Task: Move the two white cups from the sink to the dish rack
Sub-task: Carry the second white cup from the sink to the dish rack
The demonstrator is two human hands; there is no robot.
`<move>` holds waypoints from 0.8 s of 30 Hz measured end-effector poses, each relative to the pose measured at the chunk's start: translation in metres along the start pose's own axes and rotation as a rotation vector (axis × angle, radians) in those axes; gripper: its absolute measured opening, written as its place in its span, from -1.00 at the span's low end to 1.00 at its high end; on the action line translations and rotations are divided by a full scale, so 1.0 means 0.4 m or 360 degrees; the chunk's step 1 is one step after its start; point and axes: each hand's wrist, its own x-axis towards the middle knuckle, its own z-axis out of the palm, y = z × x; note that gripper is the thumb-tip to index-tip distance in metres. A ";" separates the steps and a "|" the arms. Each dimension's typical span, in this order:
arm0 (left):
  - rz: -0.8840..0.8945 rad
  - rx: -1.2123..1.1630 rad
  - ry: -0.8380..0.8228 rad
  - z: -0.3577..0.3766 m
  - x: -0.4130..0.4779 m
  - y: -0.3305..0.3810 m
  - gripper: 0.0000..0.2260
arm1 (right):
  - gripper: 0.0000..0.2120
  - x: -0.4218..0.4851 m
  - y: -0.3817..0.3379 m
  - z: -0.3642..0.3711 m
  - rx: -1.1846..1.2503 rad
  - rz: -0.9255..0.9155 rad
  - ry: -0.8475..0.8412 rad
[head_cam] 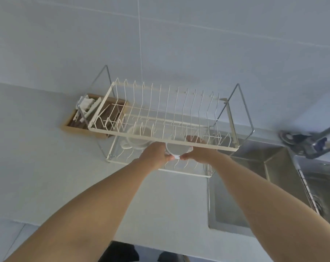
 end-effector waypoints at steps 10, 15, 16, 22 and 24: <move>0.0013 0.0059 0.0137 0.026 0.088 -0.025 -0.70 | -0.39 0.032 0.020 0.010 0.0162 0.0088 0.0079; 0.0044 0.0038 0.0148 0.030 0.090 -0.034 -0.63 | -0.40 0.011 0.029 0.020 0.0290 0.0122 0.0148; 0.0066 0.0057 0.0148 0.029 0.083 -0.033 -0.63 | -0.39 0.010 0.029 0.022 0.0308 0.0132 0.0150; 0.0290 -0.0049 0.0276 0.011 -0.016 -0.021 -0.73 | -0.11 -0.033 -0.003 0.046 0.0183 0.0309 0.0253; 0.0308 0.0057 0.0389 0.002 -0.062 -0.022 -0.70 | -0.19 -0.064 -0.031 0.069 0.0094 0.0295 0.0459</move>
